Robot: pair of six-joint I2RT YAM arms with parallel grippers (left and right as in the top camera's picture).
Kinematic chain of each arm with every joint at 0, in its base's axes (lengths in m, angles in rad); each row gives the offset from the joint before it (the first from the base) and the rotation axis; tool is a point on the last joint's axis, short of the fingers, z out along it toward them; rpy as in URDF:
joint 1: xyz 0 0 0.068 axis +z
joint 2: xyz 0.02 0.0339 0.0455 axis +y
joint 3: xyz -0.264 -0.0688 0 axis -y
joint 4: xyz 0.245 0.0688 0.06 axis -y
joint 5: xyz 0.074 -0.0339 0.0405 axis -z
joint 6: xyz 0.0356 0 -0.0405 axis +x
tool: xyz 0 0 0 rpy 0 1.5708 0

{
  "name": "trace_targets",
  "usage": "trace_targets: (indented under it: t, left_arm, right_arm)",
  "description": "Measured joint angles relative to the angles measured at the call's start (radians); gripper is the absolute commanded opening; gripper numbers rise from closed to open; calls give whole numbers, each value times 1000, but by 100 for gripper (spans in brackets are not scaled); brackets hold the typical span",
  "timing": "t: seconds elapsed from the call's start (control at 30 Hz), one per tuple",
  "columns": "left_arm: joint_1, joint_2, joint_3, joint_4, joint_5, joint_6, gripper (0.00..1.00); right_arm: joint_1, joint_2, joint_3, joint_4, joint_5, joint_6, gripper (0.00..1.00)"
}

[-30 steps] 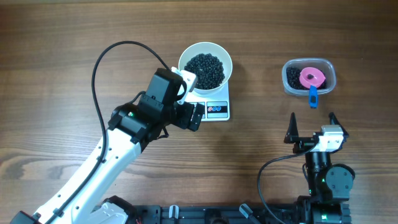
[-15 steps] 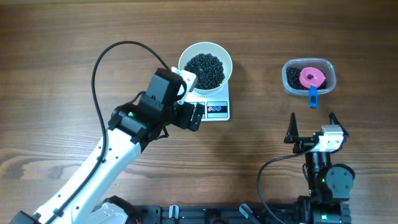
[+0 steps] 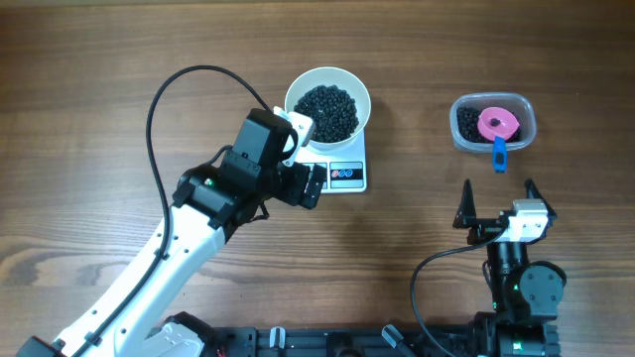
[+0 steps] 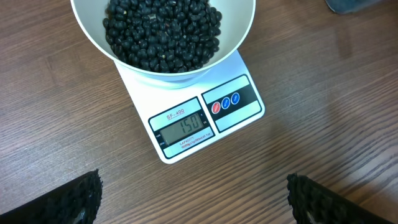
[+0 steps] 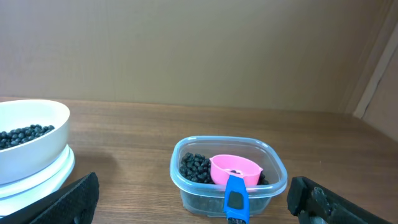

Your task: Scoop item into bowl and weigh 150g on scale

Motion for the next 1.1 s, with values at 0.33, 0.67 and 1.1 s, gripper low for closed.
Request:
trace_targets:
  t: [0.33, 0.67, 1.1]
  left_arm:
    - [0, 0, 0, -54, 0, 0, 85]
    - [4, 0, -5, 204, -29, -9, 100]
    - [144, -327, -136, 328, -289, -124, 100]
  right_arm:
    - [0, 0, 0, 0, 0, 0, 100]
    - [0, -2, 0, 0, 0, 0, 100]
    - [0, -2, 0, 1, 0, 0, 100]
